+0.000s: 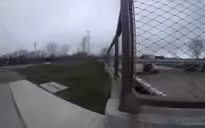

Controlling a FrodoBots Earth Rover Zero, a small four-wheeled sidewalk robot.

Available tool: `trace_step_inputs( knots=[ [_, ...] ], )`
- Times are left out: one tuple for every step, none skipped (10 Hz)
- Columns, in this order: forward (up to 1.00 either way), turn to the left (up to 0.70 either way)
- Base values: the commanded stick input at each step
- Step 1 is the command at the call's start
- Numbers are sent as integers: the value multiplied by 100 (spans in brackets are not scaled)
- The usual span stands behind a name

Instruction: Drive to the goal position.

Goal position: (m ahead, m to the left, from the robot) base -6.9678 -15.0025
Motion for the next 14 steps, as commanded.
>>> trace_step_inputs(
  knots=[
    [4,0],
    [4,0],
    [4,0],
    [4,0],
    [4,0],
    [4,0],
    [4,0],
    [4,0],
    [4,0],
    [4,0],
    [4,0],
    [4,0],
    [4,0],
    [4,0]
  ],
)
